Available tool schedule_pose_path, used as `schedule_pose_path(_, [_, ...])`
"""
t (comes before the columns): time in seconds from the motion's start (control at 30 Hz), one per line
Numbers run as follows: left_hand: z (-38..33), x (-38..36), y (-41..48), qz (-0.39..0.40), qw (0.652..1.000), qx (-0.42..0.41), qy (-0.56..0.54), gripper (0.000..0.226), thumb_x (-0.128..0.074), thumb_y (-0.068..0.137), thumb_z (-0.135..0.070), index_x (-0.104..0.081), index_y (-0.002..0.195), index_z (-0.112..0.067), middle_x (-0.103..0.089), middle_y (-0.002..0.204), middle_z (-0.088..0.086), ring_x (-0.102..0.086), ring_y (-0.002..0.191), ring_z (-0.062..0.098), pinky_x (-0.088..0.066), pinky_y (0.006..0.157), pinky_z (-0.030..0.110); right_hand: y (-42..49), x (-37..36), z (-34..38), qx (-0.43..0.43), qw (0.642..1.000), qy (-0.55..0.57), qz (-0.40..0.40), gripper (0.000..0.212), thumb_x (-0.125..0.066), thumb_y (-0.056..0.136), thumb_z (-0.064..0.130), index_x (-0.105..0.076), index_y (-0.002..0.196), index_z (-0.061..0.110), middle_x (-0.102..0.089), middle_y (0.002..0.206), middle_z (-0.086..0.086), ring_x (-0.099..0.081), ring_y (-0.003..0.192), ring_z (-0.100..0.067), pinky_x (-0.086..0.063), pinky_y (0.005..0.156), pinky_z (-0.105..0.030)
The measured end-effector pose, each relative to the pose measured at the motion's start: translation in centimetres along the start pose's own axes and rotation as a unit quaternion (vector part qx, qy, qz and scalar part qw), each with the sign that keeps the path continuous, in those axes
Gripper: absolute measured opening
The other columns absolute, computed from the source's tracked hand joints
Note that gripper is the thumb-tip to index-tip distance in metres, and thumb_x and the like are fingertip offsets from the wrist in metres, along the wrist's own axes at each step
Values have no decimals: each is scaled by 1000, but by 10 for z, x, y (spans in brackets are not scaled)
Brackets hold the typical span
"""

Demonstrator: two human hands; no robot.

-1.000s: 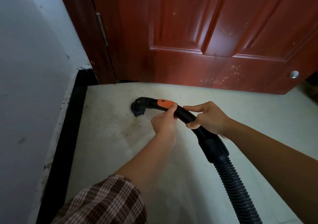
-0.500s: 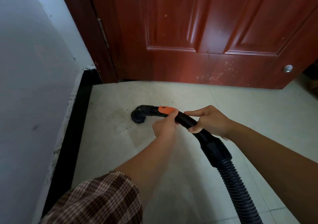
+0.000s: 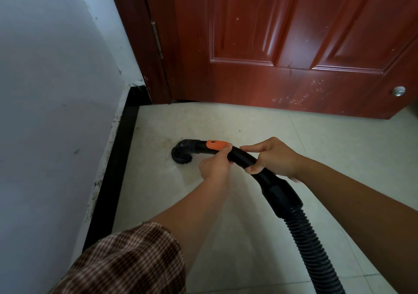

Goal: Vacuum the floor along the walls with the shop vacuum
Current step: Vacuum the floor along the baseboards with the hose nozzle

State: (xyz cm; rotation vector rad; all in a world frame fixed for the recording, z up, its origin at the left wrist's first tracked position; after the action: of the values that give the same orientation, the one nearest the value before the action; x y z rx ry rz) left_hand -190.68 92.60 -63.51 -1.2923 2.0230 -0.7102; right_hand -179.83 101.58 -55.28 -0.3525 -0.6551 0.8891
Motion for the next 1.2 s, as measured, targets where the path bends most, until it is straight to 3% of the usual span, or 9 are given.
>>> schedule_pose_path(0.13, [-4, 8, -2, 0, 1000, -5, -23, 19, -81, 76, -16, -63, 80, -11, -72, 68, 1, -71, 60, 10, -49, 59, 22, -1, -8, 5, 4, 1000, -10, 6, 55, -71, 75, -9, -72, 117, 25, -76, 75, 3, -65, 57, -11, -54, 57, -18])
schedule_pose_path(0.4, [-12, 31, 2, -30, 999, -17, -30, 19, -81, 74, -15, -63, 78, -11, -73, 76, 7, -72, 75, 20, -53, 74, 30, 3, -29, 16, 22, 999, -24, 32, 55, -71, 74, -9, -72, 117, 26, -76, 79, 2, -64, 59, -11, -53, 58, -18])
schedule_pose_path(0.53, [-17, 43, 3, -49, 998, -26, -36, 19, -81, 74, -15, -62, 76, -12, -72, 67, 3, -72, 71, 18, -54, 73, 30, 6, -40, 22, 39, 997, -27, 54, 53, -70, 74, -9, -72, 99, 38, -73, 67, 5, -62, 51, -6, -53, 55, -16])
schedule_pose_path(0.7, [-23, 56, 7, -64, 996, -31, -51, 21, -81, 72, -14, -61, 78, -11, -72, 66, 3, -72, 73, 20, -55, 75, 33, 11, -54, 28, 55, 996, -35, 65, 55, -71, 74, -8, -70, 81, 47, -73, 66, 6, -63, 54, -8, -53, 56, -17])
schedule_pose_path(0.8, [-27, 62, 10, -68, 996, -34, -55, 21, -82, 72, -15, -62, 79, -12, -72, 67, 3, -72, 75, 21, -56, 78, 34, 15, -61, 31, 53, 996, -38, 62, 53, -72, 74, -6, -71, 94, 43, -72, 63, 11, -64, 58, -10, -51, 55, -16])
schedule_pose_path(0.93, [-36, 70, 16, -79, 994, -39, -58, 23, -82, 72, -15, -61, 80, -11, -72, 74, 6, -72, 76, 21, -54, 73, 31, 22, -71, 37, 49, 996, -43, 54, 55, -73, 73, -5, -71, 118, 25, -73, 70, 11, -66, 67, -14, -50, 59, -21])
schedule_pose_path(1.03, [-43, 76, 22, -82, 994, -44, -61, 22, -81, 74, -14, -61, 81, -10, -72, 79, 8, -72, 72, 18, -52, 65, 26, 27, -80, 44, 55, 996, -39, 51, 56, -74, 72, -5, -71, 120, 24, -71, 74, 11, -66, 69, -14, -49, 61, -21])
schedule_pose_path(1.2, [-54, 86, 31, -88, 993, -54, -53, 22, -80, 75, -15, -61, 84, -10, -72, 86, 10, -71, 81, 20, -55, 78, 31, 38, -93, 53, 64, 996, -42, 53, 56, -74, 71, -5, -72, 117, 26, -71, 71, 15, -65, 68, -12, -50, 61, -22])
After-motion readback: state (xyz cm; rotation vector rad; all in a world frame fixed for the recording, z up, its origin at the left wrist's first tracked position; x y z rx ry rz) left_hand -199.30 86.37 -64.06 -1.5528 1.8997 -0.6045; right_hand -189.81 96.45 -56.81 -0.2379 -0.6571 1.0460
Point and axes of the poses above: each hand's wrist, its own y-axis towards the middle knuckle, its own x-axis out of the back of the hand, z = x × y, the point moved 6 cm from there along y, towards the middle knuckle
